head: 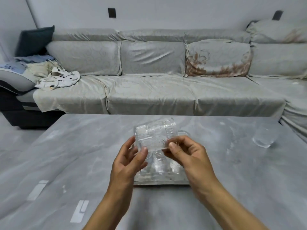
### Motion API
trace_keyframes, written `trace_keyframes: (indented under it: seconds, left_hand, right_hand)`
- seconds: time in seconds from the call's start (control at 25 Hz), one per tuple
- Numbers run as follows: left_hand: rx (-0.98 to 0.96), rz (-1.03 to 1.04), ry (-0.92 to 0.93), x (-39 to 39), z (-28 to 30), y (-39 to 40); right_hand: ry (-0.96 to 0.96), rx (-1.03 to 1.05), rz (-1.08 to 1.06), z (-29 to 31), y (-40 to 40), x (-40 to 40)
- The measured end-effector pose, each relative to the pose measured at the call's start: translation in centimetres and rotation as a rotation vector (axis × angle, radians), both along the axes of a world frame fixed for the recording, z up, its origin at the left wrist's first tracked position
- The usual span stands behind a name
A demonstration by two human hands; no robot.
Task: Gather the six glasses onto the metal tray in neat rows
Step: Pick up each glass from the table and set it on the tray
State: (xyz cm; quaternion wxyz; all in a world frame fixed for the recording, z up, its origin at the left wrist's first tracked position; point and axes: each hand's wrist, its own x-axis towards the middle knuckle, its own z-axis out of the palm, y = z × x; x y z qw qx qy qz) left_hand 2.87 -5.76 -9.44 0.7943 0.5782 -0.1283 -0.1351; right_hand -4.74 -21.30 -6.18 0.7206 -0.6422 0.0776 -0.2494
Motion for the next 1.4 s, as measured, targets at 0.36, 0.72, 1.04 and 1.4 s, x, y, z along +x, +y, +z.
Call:
trace_keyframes:
  seconds: [0.36, 0.72, 1.04, 1.4]
  left_hand:
    - [0.264, 0.248, -0.087, -0.2, 0.5, 1.5]
    - [0.928, 0.197, -0.399, 4.1, -3.3, -1.0]
    - [1.131, 0.118, -0.442, 5.0, -3.9, -1.8]
    - [0.876, -0.048, -0.782, -3.5, 0.6, -9.1]
  right_hand:
    - [0.399, -0.471, 0.020, -5.7, 0.3, -3.3]
    - [0.521, -0.953, 0.100, -9.8, -1.3, -2.8]
    - [0.590, -1.053, 0.136, -10.1, -1.0, -2.7]
    - [0.487, -0.844, -0.169, -5.8, -6.6, -8.9]
